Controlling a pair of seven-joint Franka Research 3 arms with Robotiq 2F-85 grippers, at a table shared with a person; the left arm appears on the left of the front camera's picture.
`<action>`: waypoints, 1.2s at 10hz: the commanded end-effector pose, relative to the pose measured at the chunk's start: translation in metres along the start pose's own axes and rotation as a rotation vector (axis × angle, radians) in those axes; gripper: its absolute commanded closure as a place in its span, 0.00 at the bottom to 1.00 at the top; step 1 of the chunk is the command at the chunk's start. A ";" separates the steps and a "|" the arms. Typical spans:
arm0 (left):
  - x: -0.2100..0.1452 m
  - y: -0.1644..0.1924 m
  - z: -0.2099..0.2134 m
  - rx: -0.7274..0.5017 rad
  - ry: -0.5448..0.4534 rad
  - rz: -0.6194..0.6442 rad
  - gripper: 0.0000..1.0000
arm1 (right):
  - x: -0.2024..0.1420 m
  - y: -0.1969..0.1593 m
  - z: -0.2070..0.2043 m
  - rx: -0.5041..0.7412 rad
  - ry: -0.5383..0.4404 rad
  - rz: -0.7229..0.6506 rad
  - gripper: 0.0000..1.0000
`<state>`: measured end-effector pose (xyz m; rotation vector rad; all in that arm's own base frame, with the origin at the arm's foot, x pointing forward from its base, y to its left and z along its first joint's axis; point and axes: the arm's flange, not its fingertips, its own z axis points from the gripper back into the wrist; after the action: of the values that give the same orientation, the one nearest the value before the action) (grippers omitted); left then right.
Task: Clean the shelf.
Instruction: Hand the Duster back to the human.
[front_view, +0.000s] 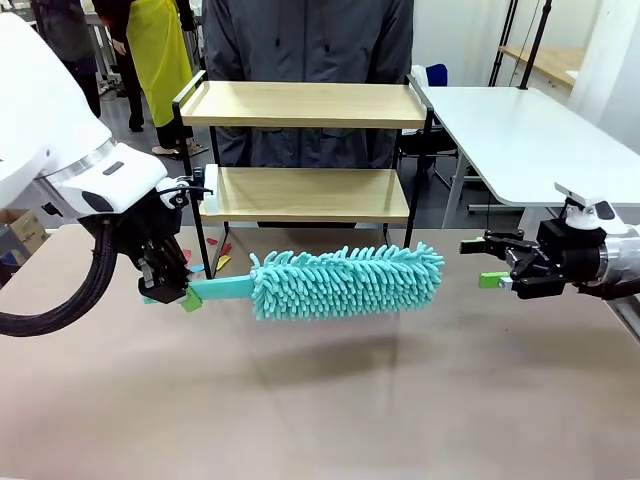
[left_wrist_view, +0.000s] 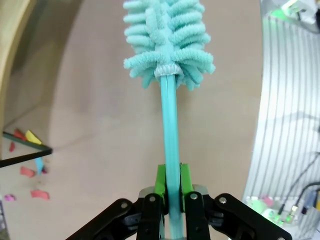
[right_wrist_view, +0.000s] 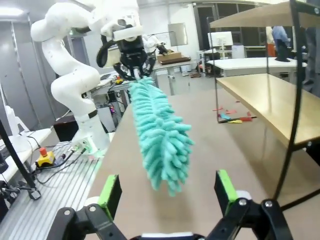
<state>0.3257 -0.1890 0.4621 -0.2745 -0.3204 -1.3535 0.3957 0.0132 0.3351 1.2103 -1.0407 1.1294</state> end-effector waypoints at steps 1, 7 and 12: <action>-0.011 0.012 -0.011 0.002 -0.109 -0.072 0.87 | 0.011 0.007 -0.012 -0.003 -0.011 -0.044 0.00; -0.003 0.025 -0.016 0.047 -0.199 -0.157 0.87 | 0.009 0.013 -0.028 -0.066 -0.085 0.007 0.00; -0.003 0.023 -0.016 0.037 -0.156 -0.131 0.87 | 0.010 0.021 -0.044 -0.084 -0.102 0.032 0.00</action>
<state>0.3496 -0.1873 0.4471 -0.3261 -0.4995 -1.4603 0.3971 0.0472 0.3435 1.2259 -1.1465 1.0274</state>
